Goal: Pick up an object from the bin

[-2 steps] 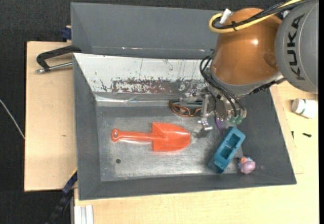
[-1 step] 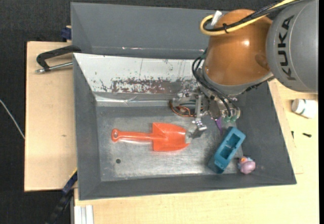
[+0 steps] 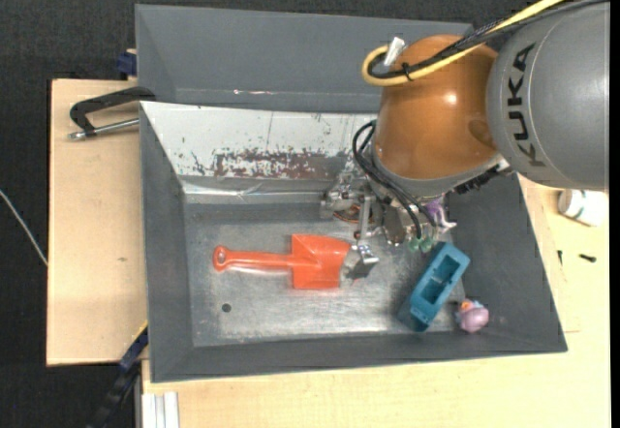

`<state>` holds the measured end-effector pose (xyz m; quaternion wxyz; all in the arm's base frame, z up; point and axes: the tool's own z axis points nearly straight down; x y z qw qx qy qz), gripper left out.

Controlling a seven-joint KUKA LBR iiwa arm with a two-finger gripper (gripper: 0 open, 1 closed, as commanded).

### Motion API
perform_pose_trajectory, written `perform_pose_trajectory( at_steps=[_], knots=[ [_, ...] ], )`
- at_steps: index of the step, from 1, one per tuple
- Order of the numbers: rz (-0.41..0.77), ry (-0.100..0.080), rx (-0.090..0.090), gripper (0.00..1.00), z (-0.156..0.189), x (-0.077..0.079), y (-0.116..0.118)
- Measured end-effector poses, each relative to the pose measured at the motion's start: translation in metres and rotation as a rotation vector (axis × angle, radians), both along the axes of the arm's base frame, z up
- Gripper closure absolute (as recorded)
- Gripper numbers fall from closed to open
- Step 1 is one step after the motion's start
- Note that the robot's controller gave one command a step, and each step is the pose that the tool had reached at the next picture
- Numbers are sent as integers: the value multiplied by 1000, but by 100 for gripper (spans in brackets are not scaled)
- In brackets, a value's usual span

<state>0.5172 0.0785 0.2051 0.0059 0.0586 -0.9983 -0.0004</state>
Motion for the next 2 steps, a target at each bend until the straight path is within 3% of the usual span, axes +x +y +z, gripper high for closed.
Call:
perform_pose_trajectory(
  at_steps=[1,2],
  knots=[
    [-96,-12,0,100,-112,-2,-4],
    [-97,-12,1,0,-112,-2,-4]
  ],
)
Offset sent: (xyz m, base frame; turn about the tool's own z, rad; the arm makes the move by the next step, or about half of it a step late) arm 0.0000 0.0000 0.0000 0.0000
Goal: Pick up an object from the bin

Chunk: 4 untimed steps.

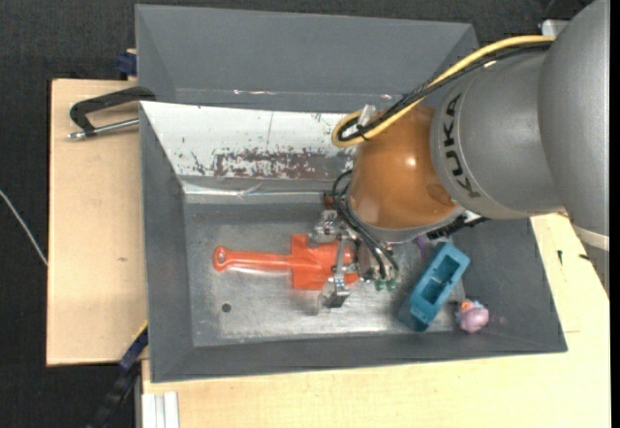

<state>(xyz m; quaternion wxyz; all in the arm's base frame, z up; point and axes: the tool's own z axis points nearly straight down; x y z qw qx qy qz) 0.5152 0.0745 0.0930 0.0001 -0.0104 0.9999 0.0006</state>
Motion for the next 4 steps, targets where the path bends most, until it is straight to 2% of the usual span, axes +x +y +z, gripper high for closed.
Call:
perform_pose_trajectory(
  at_steps=[2,3,4],
  knots=[
    [0,0,0,0,0,0,0],
    [-92,-1,0,0,25,-3,28],
    [-96,-5,1,0,3,9,34]
  ],
)
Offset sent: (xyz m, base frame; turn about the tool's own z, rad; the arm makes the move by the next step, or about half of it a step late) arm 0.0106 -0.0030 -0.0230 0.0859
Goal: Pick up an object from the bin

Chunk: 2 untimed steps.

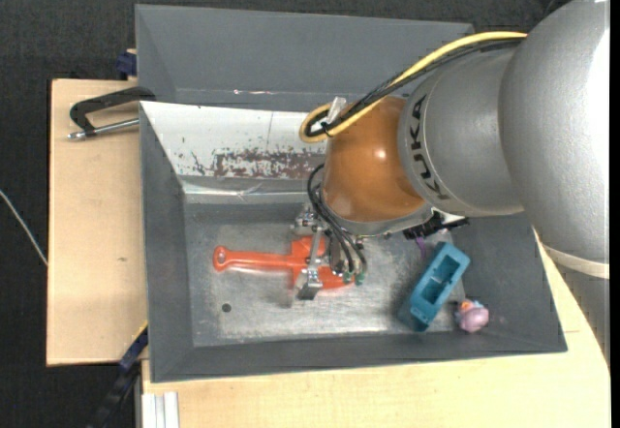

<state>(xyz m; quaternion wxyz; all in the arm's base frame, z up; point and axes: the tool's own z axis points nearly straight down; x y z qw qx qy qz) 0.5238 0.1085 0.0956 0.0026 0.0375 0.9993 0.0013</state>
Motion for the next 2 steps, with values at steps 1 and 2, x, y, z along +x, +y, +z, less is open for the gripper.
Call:
perform_pose_trajectory(
  at_steps=[1,2],
  knots=[
    [-112,-14,5,100,-17,19,3],
    [-113,-14,5,100,-17,19,3]
  ],
)
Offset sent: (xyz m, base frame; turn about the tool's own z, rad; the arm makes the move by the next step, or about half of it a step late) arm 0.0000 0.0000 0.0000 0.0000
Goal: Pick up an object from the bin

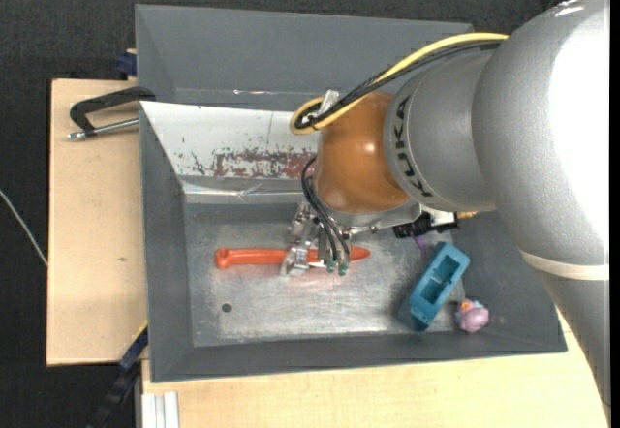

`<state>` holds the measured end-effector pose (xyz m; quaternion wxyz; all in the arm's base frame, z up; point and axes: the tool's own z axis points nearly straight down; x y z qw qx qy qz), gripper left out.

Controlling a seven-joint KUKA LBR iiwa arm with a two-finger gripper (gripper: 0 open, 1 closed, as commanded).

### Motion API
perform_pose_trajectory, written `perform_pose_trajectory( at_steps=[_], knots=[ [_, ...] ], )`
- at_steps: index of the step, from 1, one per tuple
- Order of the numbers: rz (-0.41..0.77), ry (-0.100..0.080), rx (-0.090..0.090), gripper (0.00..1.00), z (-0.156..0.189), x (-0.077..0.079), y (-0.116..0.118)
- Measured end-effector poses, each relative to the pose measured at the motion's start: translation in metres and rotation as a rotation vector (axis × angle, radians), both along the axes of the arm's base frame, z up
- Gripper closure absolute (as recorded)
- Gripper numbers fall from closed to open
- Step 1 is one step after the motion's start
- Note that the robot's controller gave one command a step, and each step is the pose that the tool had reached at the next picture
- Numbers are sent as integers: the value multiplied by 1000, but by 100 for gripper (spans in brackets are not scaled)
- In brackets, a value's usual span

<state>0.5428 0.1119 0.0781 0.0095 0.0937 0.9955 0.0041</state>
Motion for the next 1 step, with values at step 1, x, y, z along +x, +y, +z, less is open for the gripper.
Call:
perform_pose_trajectory(
  at_steps=[1],
  knots=[
    [-21,9,-2,100,164,7,20]
  ],
)
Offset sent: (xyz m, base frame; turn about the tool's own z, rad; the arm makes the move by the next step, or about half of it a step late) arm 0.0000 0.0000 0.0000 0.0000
